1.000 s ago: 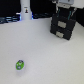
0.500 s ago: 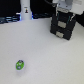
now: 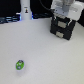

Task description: Open the kcup holder, insert the kcup into the holder, and close the kcup holder

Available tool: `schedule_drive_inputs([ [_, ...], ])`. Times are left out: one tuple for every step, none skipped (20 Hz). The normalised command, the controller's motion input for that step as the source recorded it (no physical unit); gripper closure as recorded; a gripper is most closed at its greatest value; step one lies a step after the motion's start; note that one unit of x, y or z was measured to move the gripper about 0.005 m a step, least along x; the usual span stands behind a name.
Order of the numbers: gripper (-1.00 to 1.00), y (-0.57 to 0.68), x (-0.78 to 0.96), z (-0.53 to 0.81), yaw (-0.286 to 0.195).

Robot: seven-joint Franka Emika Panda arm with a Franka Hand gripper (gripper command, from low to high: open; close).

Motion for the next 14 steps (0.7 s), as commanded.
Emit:
schedule_drive_inputs([
  [1.0, 0.0, 0.0, 0.0, 0.0],
  [1.0, 0.0, 0.0, 0.0, 0.0],
  [1.0, 0.0, 0.0, 0.0, 0.0],
  [1.0, 0.0, 0.0, 0.0, 0.0],
  [1.0, 0.0, 0.0, 0.0, 0.0],
  [1.0, 0.0, 0.05, 0.0, 0.0],
  [1.0, 0.0, 0.21, 0.01, 0.0],
  [1.0, 0.0, 0.31, 0.08, -0.006],
  [1.0, 0.0, 0.43, 0.1, -0.01],
  [1.0, 0.0, 0.54, 0.16, -0.016],
  [1.0, 0.0, 0.6, 0.16, -0.029],
  [1.0, 0.0, 0.77, 0.21, -0.046],
  [1.0, -0.07, 0.85, 0.22, -0.049],
  [1.0, -0.11, 0.86, 0.26, -0.052],
])
